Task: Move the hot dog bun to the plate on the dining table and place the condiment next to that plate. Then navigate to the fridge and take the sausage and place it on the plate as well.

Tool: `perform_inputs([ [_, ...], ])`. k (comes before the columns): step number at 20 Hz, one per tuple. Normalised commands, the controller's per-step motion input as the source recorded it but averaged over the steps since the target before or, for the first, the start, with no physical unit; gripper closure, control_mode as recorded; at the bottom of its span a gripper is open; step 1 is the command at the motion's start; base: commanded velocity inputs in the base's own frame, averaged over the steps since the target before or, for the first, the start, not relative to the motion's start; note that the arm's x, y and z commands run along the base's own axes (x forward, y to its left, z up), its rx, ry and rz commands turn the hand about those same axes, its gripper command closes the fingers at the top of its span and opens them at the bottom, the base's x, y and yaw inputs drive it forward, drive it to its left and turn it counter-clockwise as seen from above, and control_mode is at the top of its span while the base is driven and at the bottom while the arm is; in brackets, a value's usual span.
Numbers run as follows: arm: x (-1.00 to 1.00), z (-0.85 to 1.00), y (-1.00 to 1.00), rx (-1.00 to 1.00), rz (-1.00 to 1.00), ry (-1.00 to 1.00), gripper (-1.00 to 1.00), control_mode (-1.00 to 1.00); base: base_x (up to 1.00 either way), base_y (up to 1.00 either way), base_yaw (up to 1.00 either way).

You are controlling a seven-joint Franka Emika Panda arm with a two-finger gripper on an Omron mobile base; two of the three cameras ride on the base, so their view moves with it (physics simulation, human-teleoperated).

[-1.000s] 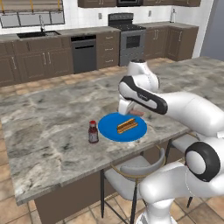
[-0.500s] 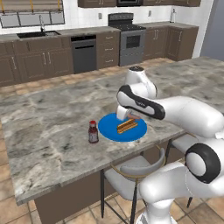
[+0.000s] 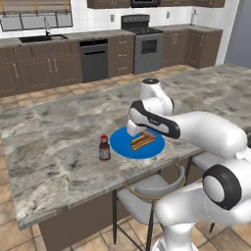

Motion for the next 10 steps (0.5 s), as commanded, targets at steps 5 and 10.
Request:
perform_inputs([
  [5, -0.12, 0.00, -0.10, 0.02, -0.43, 0.00, 1.00, -1.00, 0.00, 0.00, 0.00],
  [10, -0.06, -0.03, -0.08, 0.04, -0.56, 0.00, 1.00, -1.00, 0.00, 0.00, 0.00],
])
